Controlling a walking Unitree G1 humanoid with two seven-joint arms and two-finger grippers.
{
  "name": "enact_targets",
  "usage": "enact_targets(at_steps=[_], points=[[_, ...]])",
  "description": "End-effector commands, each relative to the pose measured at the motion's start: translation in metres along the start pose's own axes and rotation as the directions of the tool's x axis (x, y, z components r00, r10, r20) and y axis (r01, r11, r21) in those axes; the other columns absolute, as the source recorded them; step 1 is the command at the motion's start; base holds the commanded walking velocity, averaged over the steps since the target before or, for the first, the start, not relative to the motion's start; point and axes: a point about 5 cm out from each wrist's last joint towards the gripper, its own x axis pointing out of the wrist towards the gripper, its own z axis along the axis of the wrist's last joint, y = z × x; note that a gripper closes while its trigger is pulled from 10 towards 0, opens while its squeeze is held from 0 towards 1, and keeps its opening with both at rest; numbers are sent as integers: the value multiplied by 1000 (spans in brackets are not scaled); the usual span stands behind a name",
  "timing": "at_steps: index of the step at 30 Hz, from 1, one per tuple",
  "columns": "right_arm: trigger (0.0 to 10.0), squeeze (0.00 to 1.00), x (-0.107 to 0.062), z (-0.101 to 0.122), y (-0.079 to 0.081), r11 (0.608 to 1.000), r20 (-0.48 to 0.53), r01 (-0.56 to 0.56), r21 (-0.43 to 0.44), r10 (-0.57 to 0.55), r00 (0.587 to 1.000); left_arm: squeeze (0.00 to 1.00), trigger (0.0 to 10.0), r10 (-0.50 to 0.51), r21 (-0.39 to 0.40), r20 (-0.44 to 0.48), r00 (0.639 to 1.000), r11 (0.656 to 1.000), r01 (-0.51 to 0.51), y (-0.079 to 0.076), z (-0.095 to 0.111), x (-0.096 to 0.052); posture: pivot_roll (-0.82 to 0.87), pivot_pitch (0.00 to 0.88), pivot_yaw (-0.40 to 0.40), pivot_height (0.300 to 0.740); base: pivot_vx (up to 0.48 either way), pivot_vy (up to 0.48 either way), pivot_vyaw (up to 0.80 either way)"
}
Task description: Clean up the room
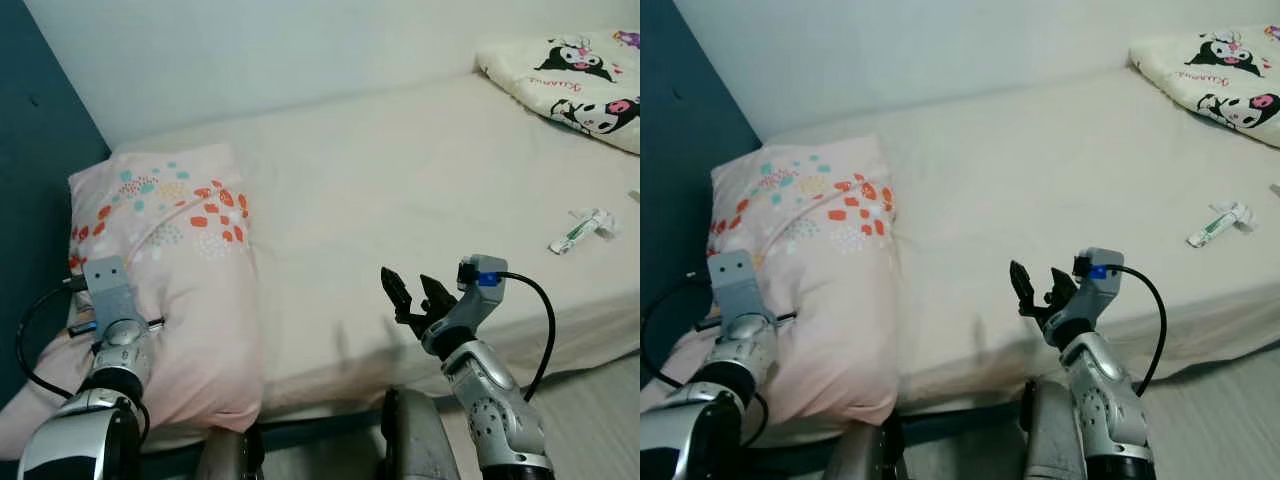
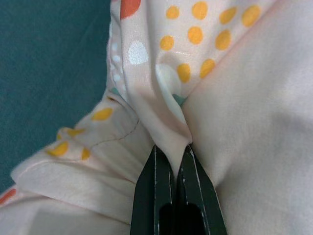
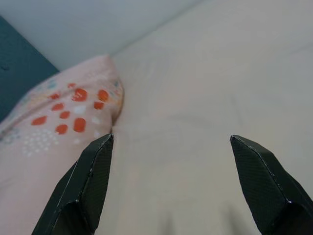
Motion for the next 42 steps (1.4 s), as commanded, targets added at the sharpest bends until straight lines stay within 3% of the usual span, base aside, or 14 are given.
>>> enact_targets(at_steps=[1, 3, 7, 8, 11, 14, 15, 19, 22, 27, 34, 37, 39, 42], points=[[10000, 0, 3, -3, 4, 1000, -1, -19, 5, 19, 1000, 0, 10000, -14, 32, -20, 1000, 999, 14, 4, -10, 0, -133, 122, 93, 561, 0, 0, 0], [10000, 0, 6, -1, 4, 1000, 7, -26, 3, 26, 1000, 0, 10000, -8, -8, 46, 999, 1000, 9, 6, 7, 2, -130, 110, 95, 561, 0, 0, 0], [10000, 0, 7, 0, 4, 1000, 15, -30, -1, 30, 999, 0, 10000, 15, -45, 96, 995, 999, -10, 9, 21, 4, -132, 105, 97, 561, 0, 0, 0], [10000, 0, 9, 2, 4, 1000, 28, -31, -2, 31, 999, 0, 10000, 81, -65, 157, 984, 995, -72, 21, 38, 7, -144, 90, 102, 561, 0, 0, 0], [10000, 0, 10, 3, 4, 1000, 34, -30, -5, 30, 999, 0, 10000, 136, -68, 206, 969, 990, -125, 33, 53, 9, -150, 90, 103, 561, 0, 0, 0], [10000, 0, 10, 5, 4, 999, 42, -36, -9, 36, 998, 0, 10000, 196, -32, 322, 926, 980, -196, 48, 83, 9, -152, 88, 100, 561, 0, 0, 0], [10000, 0, 10, 5, 4, 999, 42, -36, -9, 36, 998, 0, 10000, 196, -32, 322, 926, 980, -196, 48, 83, 9, -152, 88, 100, 561, 0, 0, 0], [10000, 0, 10, 7, 4, 999, 50, -44, -6, 44, 998, 0, 10000, 258, 69, 463, 848, 943, -325, 67, 119, 7, -147, 95, 96, 561, 0, 0, 0], [10000, 0, 11, 7, 5, 999, 51, -50, -8, 50, 997, 0, 10000, 269, 90, 486, 832, 931, -354, 72, 124, 6, -147, 95, 96, 561, 0, 0, 0], [10000, 0, 13, 5, 8, 998, 48, -64, -6, 64, 997, 0, 10000, 313, 139, 457, 832, 899, -415, 88, 112, 10, -143, 100, 93, 561, 0, 0, 0], [10000, 0, 13, 4, 10, 996, 38, -85, -8, 85, 996, 0, 10000, 465, 50, 393, 793, 851, -523, 129, 90, 10, -122, 106, 80, 561, 0, 0, 0], [10000, 0, 13, 4, 10, 996, 38, -85, -8, 86, 996, 0, 10000, 471, 46, 389, 792, 849, -527, 130, 89, 10, -122, 106, 80, 561, 0, 0, 0], [10000, 0, 15, 4, 12, 995, 37, -95, -5, 95, 995, 0, 10000, 484, 53, 363, 796, 843, -536, 134, 76, 10, -113, 106, 77, 561, 0, 0, 0], [10000, 0, 18, 2, 20, 992, 33, -126, 0, 126, 992, 0, 10000, 517, 30, 176, 838, 848, -530, 140, 30, 11, -114, 104, 79, 561, 0, 0, 0]])
